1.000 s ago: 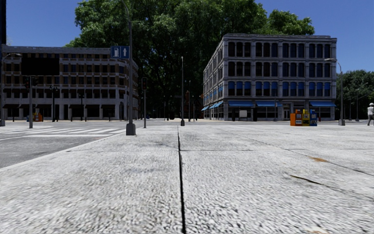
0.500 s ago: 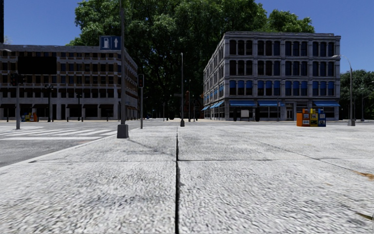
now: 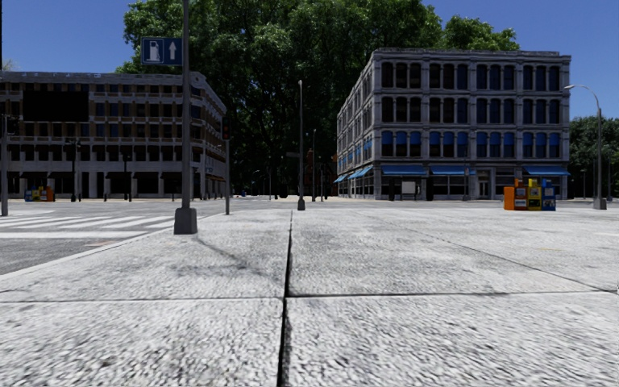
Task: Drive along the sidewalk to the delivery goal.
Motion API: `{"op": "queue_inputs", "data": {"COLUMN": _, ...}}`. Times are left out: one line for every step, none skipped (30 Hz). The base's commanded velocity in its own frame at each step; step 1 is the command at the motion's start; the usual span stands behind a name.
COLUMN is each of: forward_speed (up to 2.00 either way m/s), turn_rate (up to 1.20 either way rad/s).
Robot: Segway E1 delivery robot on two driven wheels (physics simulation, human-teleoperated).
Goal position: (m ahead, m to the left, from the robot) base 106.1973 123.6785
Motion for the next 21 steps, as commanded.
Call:
{"op": "queue_inputs", "data": {"forward_speed": 2.0, "turn_rate": 0.0}}
{"op": "queue_inputs", "data": {"forward_speed": 2.0, "turn_rate": 0.0}}
{"op": "queue_inputs", "data": {"forward_speed": 2.0, "turn_rate": 0.0}}
{"op": "queue_inputs", "data": {"forward_speed": 2.0, "turn_rate": 0.0}}
{"op": "queue_inputs", "data": {"forward_speed": 2.0, "turn_rate": 0.0}}
{"op": "queue_inputs", "data": {"forward_speed": 2.0, "turn_rate": 0.0}}
{"op": "queue_inputs", "data": {"forward_speed": 2.0, "turn_rate": 0.0}}
{"op": "queue_inputs", "data": {"forward_speed": 2.0, "turn_rate": 0.0}}
{"op": "queue_inputs", "data": {"forward_speed": 2.0, "turn_rate": 0.0}}
{"op": "queue_inputs", "data": {"forward_speed": 2.0, "turn_rate": 0.0}}
{"op": "queue_inputs", "data": {"forward_speed": 2.0, "turn_rate": 0.0}}
{"op": "queue_inputs", "data": {"forward_speed": 2.0, "turn_rate": 0.0}}
{"op": "queue_inputs", "data": {"forward_speed": 2.0, "turn_rate": 0.0}}
{"op": "queue_inputs", "data": {"forward_speed": 2.0, "turn_rate": 0.0}}
{"op": "queue_inputs", "data": {"forward_speed": 2.0, "turn_rate": 0.0}}
{"op": "queue_inputs", "data": {"forward_speed": 2.0, "turn_rate": 0.0}}
{"op": "queue_inputs", "data": {"forward_speed": 2.0, "turn_rate": 0.0}}
{"op": "queue_inputs", "data": {"forward_speed": 2.0, "turn_rate": 0.0}}
{"op": "queue_inputs", "data": {"forward_speed": 2.0, "turn_rate": 0.0}}
{"op": "queue_inputs", "data": {"forward_speed": 2.0, "turn_rate": 0.0}}
{"op": "queue_inputs", "data": {"forward_speed": 2.0, "turn_rate": 0.0}}
